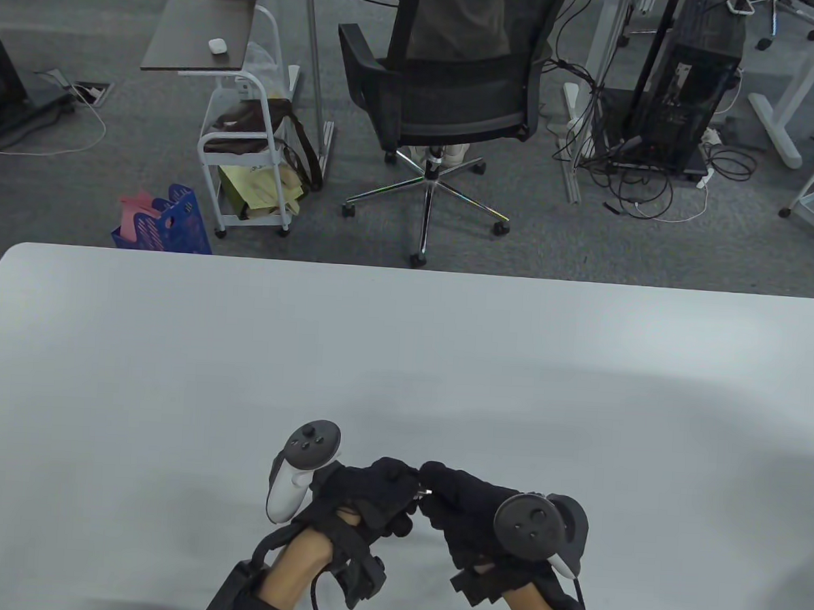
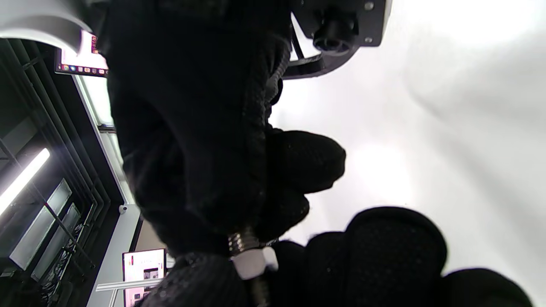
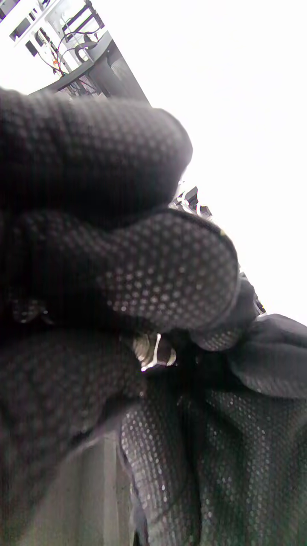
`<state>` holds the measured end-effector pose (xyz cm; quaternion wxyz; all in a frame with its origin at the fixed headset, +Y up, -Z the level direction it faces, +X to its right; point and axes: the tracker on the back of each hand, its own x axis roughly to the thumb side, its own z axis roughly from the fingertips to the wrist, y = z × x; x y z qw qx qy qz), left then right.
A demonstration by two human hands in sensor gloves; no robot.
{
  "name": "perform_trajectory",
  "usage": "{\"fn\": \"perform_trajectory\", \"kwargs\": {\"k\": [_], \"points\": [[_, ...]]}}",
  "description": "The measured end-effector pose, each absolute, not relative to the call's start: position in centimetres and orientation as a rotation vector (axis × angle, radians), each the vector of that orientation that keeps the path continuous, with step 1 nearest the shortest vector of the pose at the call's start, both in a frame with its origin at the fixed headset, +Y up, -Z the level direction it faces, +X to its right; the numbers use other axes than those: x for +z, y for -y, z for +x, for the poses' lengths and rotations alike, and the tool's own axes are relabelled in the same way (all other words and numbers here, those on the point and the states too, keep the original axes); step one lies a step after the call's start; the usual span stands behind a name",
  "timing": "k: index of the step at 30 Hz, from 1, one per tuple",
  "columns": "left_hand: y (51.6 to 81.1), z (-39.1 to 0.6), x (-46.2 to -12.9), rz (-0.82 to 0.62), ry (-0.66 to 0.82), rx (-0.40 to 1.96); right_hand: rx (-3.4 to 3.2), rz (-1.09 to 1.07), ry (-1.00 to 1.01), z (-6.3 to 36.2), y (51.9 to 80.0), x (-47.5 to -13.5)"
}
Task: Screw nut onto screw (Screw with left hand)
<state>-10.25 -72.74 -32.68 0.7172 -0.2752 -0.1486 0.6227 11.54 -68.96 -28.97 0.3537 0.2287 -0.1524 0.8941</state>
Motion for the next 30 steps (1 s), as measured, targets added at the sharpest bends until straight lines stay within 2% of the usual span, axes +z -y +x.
{"fn": "perform_trajectory", "kwargs": {"k": [4,11,16,23,27,30], "points": [[72.79,-10.44,-32.55,-0.54,0.268,1.352,2.283,0.573,0.396,11.65,69.07,-28.9],[72.81,-10.18,-32.64,-0.629,0.332,1.388,2.313,0.59,0.403,11.55,69.02,-28.71],[73.11,-10.51,-32.6,-0.564,0.258,1.384,2.291,0.573,0.394,11.75,69.06,-28.77],[72.72,-10.16,-32.66,-0.62,0.342,1.417,2.268,0.56,0.395,11.9,68.85,-28.71],[72.68,-10.64,-32.62,-0.514,0.271,1.41,2.253,0.55,0.407,12.08,68.77,-28.73],[72.66,-10.53,-32.73,-0.53,0.284,1.4,2.253,0.547,0.409,12.11,68.76,-28.75]]}}
